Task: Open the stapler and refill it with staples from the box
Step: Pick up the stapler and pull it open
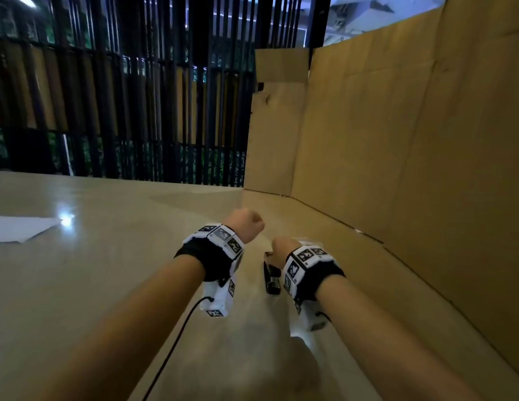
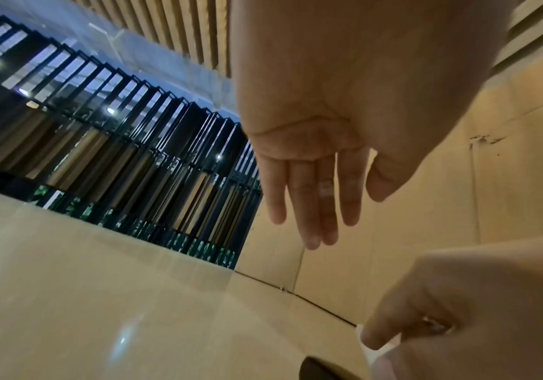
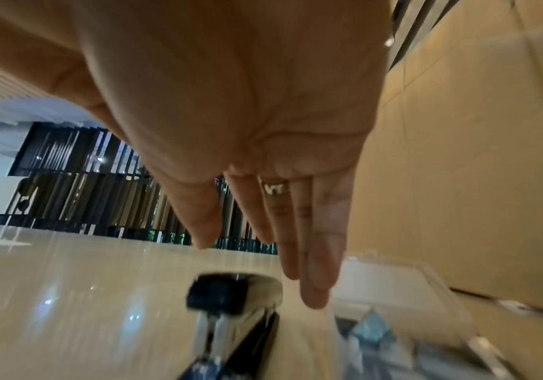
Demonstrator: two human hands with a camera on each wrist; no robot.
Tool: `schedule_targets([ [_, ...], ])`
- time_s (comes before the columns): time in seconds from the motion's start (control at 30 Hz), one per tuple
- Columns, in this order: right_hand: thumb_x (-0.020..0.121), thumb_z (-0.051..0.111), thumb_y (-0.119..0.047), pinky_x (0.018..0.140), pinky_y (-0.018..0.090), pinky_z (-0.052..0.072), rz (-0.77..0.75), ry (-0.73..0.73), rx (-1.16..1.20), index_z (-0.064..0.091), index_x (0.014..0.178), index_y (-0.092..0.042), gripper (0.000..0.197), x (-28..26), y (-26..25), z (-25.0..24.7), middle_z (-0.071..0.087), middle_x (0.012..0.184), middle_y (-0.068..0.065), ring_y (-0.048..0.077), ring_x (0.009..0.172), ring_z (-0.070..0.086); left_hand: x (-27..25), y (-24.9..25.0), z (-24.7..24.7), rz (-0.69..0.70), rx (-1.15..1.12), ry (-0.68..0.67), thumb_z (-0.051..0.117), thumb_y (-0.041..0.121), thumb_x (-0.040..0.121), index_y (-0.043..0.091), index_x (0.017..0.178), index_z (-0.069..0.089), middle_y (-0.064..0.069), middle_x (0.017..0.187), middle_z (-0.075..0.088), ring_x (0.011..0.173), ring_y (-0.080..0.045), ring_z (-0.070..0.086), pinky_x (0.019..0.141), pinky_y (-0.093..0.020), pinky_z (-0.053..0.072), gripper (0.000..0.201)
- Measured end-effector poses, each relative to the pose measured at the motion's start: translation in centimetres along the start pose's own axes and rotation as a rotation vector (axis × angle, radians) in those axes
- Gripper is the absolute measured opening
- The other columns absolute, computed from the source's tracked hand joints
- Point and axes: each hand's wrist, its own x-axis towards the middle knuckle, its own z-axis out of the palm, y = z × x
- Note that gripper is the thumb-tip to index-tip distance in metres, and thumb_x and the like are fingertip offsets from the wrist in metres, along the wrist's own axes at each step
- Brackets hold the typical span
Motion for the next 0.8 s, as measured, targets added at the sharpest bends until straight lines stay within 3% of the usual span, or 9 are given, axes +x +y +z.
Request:
schedule_targets([
  [0.13,0.092,0.048,-0.022,0.071,0.035,0.045,0.060,-0.048,0.095,0.042,0.058,-0.008,0.038,-0.2,-0.5,1.6,0.052,0.082,0.016,0.032,0.076,0.051,-0.4,-1.0,1.2,-0.062,-0.099,-0.076,0.044,0.019,0.096,0.000,0.120,0.065,-0.018,0.120,0.067,0.110,-0.031,0.062,0.093,-0.035,0.048,0.037],
  [0.2,0.095,0.044,-0.019,0.073,0.035,0.043,0.079,-0.032,0.156,0.049,0.063,-0.003,0.036,-0.9,-0.8,1.4,0.053,0.077,0.017,0.032,0.084,0.053,-0.6,-1.4,1.8,-0.086,-0.137,-0.087,0.045,0.018,0.096,-0.001,0.121,0.064,-0.020,0.120,0.067,0.110,-0.031,0.062,0.094,-0.036,0.048,0.037],
  [0.27,0.095,0.046,-0.020,0.069,0.031,0.039,0.072,0.010,0.208,0.040,0.055,-0.006,0.042,-1.7,-0.8,1.1,0.045,0.062,0.011,0.029,0.079,0.049,-0.9,-1.7,2.1,-0.119,-0.168,-0.096,0.045,0.019,0.096,0.002,0.126,0.061,-0.018,0.124,0.064,0.114,-0.031,0.060,0.097,-0.036,0.047,0.038],
  [0.37,0.091,0.051,-0.028,0.065,0.030,0.040,0.098,0.064,0.439,0.041,0.055,-0.006,0.044,-2.3,-0.1,1.3,0.052,0.067,0.013,0.029,0.073,0.053,-1.2,-2.3,2.8,-0.170,-0.217,-0.114,0.047,0.024,0.094,0.006,0.132,0.054,-0.016,0.131,0.060,0.120,-0.030,0.057,0.102,-0.036,0.045,0.043],
  [0.47,0.087,0.057,-0.023,0.071,0.038,0.056,0.088,0.079,0.725,0.063,0.088,0.003,0.027,-3.5,0.5,1.0,0.066,0.089,0.018,0.033,0.079,0.065,-1.8,-2.6,3.0,-0.220,-0.259,-0.135,0.048,0.029,0.094,0.006,0.141,0.042,-0.017,0.141,0.050,0.127,-0.030,0.051,0.106,-0.038,0.042,0.053],
  [0.57,0.088,0.052,-0.005,0.064,0.034,0.060,0.078,0.049,1.139,0.053,0.122,0.004,0.035,-4.9,1.1,0.9,0.062,0.095,0.016,0.026,0.063,0.065,-2.8,-2.4,3.0,-0.295,-0.284,-0.180,0.045,0.038,0.095,0.007,0.150,0.022,-0.015,0.152,0.035,0.134,-0.031,0.043,0.108,-0.040,0.040,0.067],
  [0.67,0.092,0.046,0.000,0.057,0.024,0.059,-0.040,0.084,1.376,0.045,0.132,0.001,0.040,-7.2,1.4,0.7,0.058,0.085,0.010,0.020,0.064,0.062,-4.2,-1.6,3.2,-0.341,-0.583,-0.212,0.047,0.037,0.095,0.010,0.151,0.019,-0.016,0.144,0.044,0.115,-0.029,0.058,0.093,-0.042,0.048,0.068],
  [0.73,0.093,0.045,0.000,0.060,0.023,0.060,-0.133,0.120,1.452,0.042,0.133,-0.001,0.041,-8.8,1.4,0.5,0.061,0.088,0.012,0.023,0.075,0.065,-5.1,-0.7,3.3,-0.303,-0.867,-0.215,0.046,0.027,0.097,0.011,0.145,0.029,-0.013,0.117,0.060,0.087,-0.023,0.063,0.078,-0.038,0.052,0.054],
  [0.8,0.093,0.045,0.000,0.066,0.025,0.060,-0.189,0.158,1.479,0.042,0.135,-0.004,0.042,-9.8,1.5,0.2,0.062,0.093,0.015,0.027,0.087,0.066,-5.9,0.0,3.5,-0.250,-1.029,-0.167,0.045,0.020,0.098,0.012,0.141,0.035,-0.010,0.096,0.063,0.076,-0.020,0.061,0.070,-0.036,0.052,0.045],
])
